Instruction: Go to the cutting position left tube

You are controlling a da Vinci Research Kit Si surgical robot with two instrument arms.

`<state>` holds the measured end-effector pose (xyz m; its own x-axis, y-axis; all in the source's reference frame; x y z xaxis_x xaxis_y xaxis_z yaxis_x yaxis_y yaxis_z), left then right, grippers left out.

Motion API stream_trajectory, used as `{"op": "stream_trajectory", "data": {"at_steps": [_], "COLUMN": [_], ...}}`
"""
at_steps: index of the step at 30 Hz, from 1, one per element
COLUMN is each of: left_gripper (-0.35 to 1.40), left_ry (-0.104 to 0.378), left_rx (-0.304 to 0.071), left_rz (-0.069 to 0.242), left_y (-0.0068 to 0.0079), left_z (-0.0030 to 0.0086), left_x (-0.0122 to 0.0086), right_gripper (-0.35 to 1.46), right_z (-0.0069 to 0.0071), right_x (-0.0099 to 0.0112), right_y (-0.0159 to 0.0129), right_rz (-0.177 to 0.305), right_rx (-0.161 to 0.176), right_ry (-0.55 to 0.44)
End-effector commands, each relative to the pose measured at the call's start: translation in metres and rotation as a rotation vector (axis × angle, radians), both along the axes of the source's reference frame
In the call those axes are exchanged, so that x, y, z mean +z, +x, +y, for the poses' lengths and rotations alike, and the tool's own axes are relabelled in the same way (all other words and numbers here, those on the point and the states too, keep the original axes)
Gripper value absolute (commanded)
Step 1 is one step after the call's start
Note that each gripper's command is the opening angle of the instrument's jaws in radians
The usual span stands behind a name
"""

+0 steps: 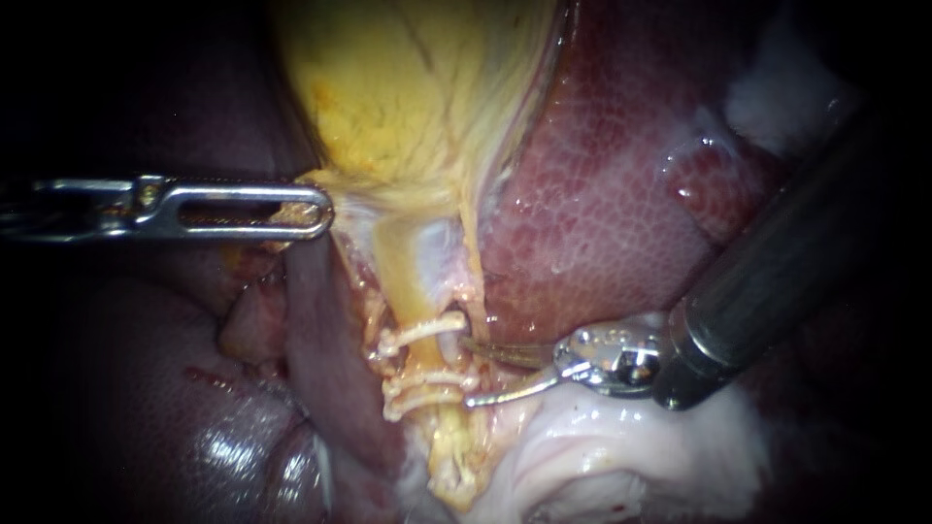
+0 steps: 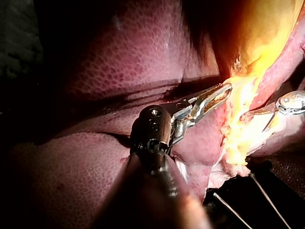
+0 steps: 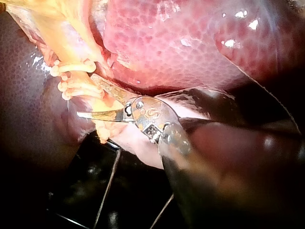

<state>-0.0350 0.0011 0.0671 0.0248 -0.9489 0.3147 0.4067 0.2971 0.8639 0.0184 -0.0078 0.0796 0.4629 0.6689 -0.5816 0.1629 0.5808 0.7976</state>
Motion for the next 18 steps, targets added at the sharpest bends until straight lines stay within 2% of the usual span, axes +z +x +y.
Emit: {"op": "stream_trajectory", "data": {"at_steps": [1, 12, 16, 18], "left_gripper": [-0.35, -0.35, -0.35, -0.35], "left_ry": [0.000, 0.000, 0.000, 0.000], "left_rx": [0.000, -0.001, -0.001, -0.001], "left_rz": [0.001, 0.001, 0.001, 0.001], "left_y": [0.0000, 0.0000, -0.0001, -0.0001], "left_z": [0.0000, 0.0000, 0.0000, 0.0000], "left_x": [-0.0001, -0.0002, -0.0002, -0.0001], "right_gripper": [1.43, 1.43, 1.43, 1.42], "right_z": [0.0000, 0.0004, 0.0005, 0.0004], "right_x": [0.0002, 0.0018, 0.0021, 0.0021], "right_y": [0.0002, 0.0020, 0.0026, 0.0029], "right_rz": [-0.003, -0.011, -0.008, -0.003], "right_rx": [0.000, 0.000, -0.013, -0.030], "right_ry": [-0.001, 0.007, 0.022, 0.034]}}
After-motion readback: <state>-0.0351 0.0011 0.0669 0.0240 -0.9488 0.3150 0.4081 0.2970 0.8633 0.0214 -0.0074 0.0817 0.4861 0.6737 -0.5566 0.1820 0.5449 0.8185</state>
